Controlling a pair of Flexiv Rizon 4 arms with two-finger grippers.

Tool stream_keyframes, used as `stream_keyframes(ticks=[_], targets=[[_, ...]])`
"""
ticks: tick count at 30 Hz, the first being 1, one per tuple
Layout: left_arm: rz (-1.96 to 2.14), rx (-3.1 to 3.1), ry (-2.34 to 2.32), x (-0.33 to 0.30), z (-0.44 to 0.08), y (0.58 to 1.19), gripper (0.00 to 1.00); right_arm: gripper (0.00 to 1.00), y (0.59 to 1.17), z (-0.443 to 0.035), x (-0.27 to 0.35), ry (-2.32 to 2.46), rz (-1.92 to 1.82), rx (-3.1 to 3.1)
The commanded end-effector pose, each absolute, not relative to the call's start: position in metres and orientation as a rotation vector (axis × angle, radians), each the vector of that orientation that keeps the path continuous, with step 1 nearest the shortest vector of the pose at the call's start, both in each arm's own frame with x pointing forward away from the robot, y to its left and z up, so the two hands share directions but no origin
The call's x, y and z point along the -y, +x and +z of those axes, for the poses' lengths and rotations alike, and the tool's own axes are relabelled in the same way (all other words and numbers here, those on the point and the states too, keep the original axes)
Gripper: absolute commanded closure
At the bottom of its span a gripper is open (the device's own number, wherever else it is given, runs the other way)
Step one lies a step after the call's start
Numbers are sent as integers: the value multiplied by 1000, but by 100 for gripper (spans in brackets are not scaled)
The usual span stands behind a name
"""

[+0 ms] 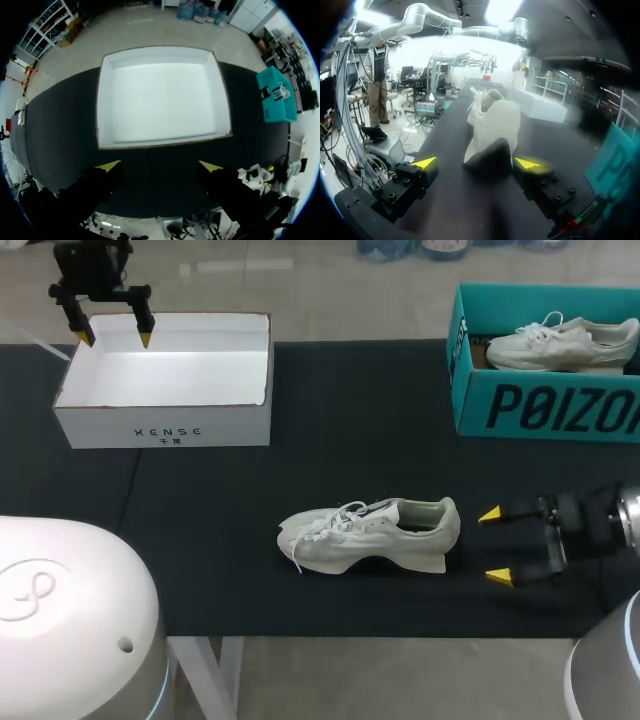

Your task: Take the shoe out of the shoebox, open the shoe tongue, remove and reinsert the insole, then place the shoe into the shoebox

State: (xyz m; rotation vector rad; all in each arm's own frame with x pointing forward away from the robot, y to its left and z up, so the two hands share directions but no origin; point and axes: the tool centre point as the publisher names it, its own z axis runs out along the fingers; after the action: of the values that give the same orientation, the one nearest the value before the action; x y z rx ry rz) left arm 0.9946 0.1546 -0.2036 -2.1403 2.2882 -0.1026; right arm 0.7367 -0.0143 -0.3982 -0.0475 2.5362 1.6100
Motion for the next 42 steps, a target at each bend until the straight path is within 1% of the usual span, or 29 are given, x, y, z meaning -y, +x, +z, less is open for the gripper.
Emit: stream_keyframes(ticks=[1, 13, 29, 42], targets=[[-101, -2286, -2139, -155, -203, 994, 0, 0, 750, -407, 6, -49, 1620, -2540], [-101, -2286, -2139, -155, -203, 994, 0, 0, 764, -419, -4, -25, 1631, -2537], [-101, -2286, -2139, -155, -203, 994, 0, 0, 766, -425, -42, -16, 1702, -2527], [-101, -2286, -2139, -155, -203, 994, 0, 0, 768, -435, -55, -1, 1724, -2531]])
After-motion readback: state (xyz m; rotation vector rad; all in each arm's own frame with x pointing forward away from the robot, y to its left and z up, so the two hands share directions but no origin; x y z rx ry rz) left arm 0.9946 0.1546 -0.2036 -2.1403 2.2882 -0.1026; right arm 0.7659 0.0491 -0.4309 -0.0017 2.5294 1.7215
